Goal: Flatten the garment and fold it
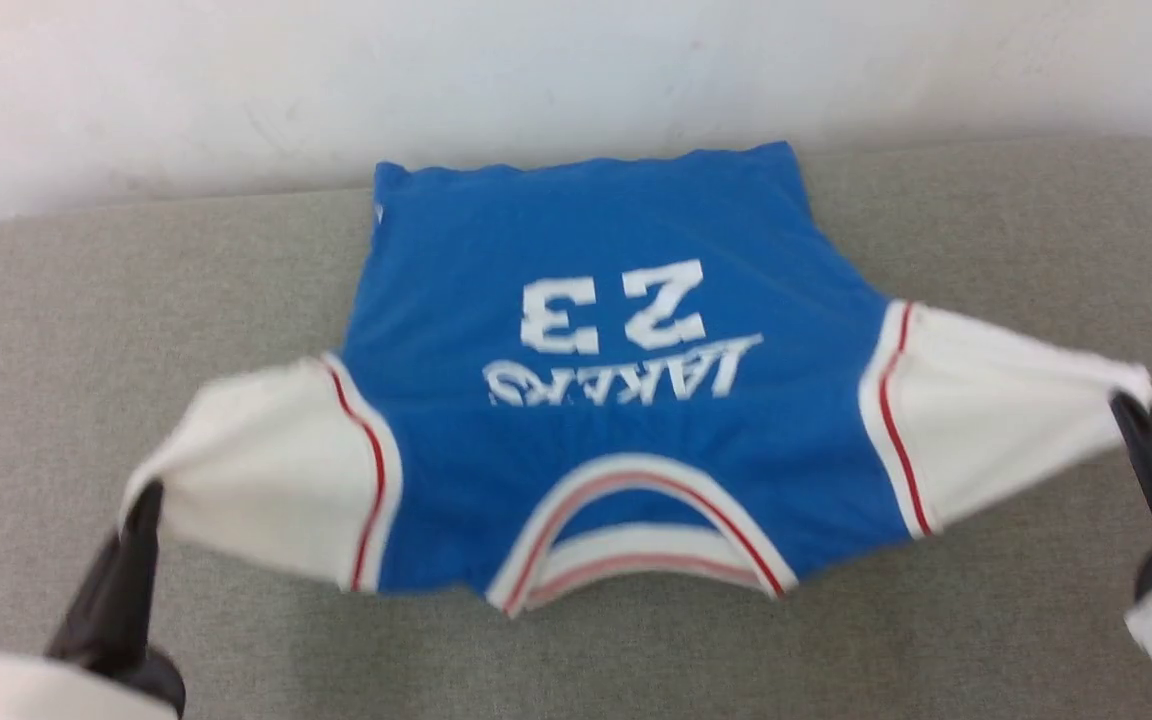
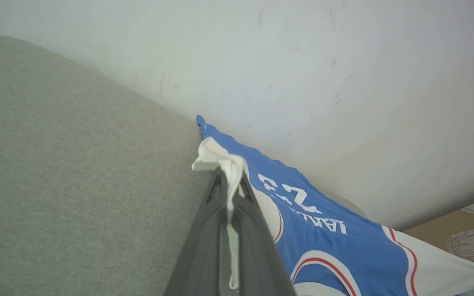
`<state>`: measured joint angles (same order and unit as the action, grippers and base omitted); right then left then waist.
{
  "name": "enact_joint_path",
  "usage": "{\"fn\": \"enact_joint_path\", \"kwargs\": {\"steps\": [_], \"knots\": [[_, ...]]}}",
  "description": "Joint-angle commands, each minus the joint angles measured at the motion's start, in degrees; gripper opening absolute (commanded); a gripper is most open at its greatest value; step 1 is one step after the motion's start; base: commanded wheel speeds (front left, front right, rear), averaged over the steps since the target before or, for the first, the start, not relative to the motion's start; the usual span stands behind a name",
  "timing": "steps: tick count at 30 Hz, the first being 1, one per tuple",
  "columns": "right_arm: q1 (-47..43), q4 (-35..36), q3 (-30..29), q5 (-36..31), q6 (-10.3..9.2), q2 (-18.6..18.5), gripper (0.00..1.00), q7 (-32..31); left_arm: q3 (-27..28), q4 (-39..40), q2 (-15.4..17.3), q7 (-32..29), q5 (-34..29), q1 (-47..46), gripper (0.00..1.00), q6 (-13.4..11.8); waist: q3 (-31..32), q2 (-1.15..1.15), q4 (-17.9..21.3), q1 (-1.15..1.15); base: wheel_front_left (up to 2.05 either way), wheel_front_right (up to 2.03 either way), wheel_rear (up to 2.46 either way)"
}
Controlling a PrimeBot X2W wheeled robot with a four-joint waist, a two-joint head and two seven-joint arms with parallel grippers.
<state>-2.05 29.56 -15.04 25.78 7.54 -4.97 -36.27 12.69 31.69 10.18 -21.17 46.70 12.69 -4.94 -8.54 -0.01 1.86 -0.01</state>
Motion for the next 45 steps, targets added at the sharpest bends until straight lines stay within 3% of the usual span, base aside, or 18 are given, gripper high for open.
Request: {"fn": "enact_joint_path", "kwargs": {"steps": [1,8,17,22,26,32,41,42,43,45], "knots": [[-2.4,1.2,-1.2,0.4,-0.05,0.7,0.00,0.2,0.6,0.5,0.0,0.1,0.8,2.8,0.00,1.2,0.8,0.01,-0.2,0.01,0.00,0.00,0.00],[-13.3,4.8,-5.3,5.3,-0.05,2.0,0.00,-1.1,2.0,2.1,-1.4,-0.8,7.6,15.7,0.00,6.4,2.3,0.01,0.0,0.01,0.00,0.00,0.00],[-24.1,7.3,-7.2,11.0,-0.05,2.1,0.00,-2.6,6.9,4.6,-2.6,0.4,12.7,23.6,0.00,8.4,1.1,0.01,0.0,0.01,0.00,0.00,0.00],[-25.0,5.6,-6.4,9.5,-0.05,2.1,0.00,-2.2,4.7,3.7,-1.3,-0.3,10.6,22.0,0.00,8.9,-0.5,0.01,-0.1,0.01,0.00,0.00,0.00],[-23.0,1.5,-3.5,1.8,-0.05,2.1,0.00,-1.6,1.3,1.8,-0.5,-0.3,7.6,17.3,0.00,9.1,-1.7,0.01,-0.2,0.01,0.00,0.00,0.00],[-19.5,-11.2,1.5,-8.2,-0.05,0.3,0.00,2.7,-3.6,-0.5,0.1,-0.1,3.5,10.8,0.00,9.3,-3.2,0.01,-0.6,0.01,0.00,0.00,0.00],[-14.9,-29.7,4.8,-11.4,-0.05,0.3,0.00,13.3,-5.6,-0.2,0.7,-0.6,0.6,7.9,0.00,8.5,-5.1,0.01,-1.3,0.01,0.00,0.00,0.00],[-14.4,-30.1,4.6,-11.1,-0.05,0.5,0.20,14.1,-5.7,-0.1,0.7,-0.7,0.4,7.9,0.00,8.3,-5.2,0.01,-1.3,0.01,0.00,0.00,0.00],[-14.0,-29.8,4.3,-10.8,-0.05,0.6,0.51,14.4,-5.8,0.0,0.8,-0.9,0.3,8.0,0.00,8.3,-5.3,0.01,-1.3,0.01,0.00,0.00,0.00],[-13.8,-26.9,3.7,-10.8,-0.05,0.2,1.00,13.7,-5.9,0.4,0.8,-1.0,0.1,8.1,0.00,8.1,-5.3,0.01,-1.3,0.01,0.00,0.00,0.00]]}}
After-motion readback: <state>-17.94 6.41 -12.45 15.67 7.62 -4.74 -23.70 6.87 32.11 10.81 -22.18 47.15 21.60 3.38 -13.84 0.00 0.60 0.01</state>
